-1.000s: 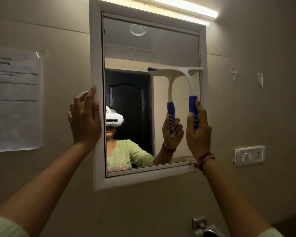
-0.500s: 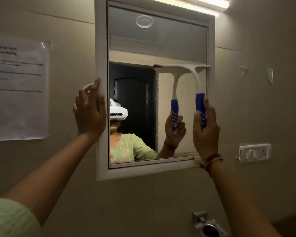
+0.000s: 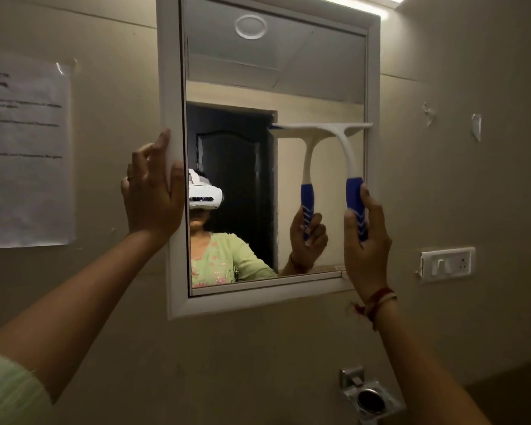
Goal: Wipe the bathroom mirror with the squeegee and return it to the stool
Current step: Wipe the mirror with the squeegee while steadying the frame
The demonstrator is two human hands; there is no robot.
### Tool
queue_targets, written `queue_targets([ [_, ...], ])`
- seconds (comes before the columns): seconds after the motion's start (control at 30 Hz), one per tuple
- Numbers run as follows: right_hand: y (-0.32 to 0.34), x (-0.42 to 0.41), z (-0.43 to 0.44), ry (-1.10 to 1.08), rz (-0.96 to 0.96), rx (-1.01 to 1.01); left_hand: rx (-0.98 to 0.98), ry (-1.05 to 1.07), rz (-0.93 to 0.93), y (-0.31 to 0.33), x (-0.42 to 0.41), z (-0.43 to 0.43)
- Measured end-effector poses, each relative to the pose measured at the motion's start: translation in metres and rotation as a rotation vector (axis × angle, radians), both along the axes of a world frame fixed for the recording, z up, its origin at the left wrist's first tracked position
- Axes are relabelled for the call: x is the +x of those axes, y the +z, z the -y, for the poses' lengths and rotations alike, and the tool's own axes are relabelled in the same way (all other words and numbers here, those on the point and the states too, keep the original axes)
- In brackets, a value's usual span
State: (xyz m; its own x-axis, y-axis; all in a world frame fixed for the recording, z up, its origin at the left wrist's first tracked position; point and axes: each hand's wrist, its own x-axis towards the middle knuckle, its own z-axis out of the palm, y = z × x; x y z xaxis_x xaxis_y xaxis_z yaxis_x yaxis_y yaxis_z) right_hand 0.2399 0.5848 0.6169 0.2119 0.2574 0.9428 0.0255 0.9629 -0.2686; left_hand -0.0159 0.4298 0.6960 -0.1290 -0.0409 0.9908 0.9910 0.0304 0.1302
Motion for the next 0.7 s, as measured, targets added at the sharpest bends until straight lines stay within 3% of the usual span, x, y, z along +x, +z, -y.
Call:
queue_targets([
  [0.1, 0.004, -0.004, 0.003, 0.011, -0.027, -0.006, -0.020, 0.002, 0.004, 0.001, -0.002, 0.000],
  [0.3, -0.057, -0.013, 0.017, 0.119, -0.059, -0.067, -0.036, 0.001, 0.019, 0.002, -0.003, 0.001],
  [0.53, -0.010, -0.010, 0.018, 0.157, -0.090, -0.089, -0.017, 0.006, 0.018, 0.001, -0.002, 0.000],
  [0.7, -0.061, -0.005, 0.013, 0.121, -0.022, -0.064, -0.011, -0.005, 0.030, 0.000, 0.000, -0.001],
])
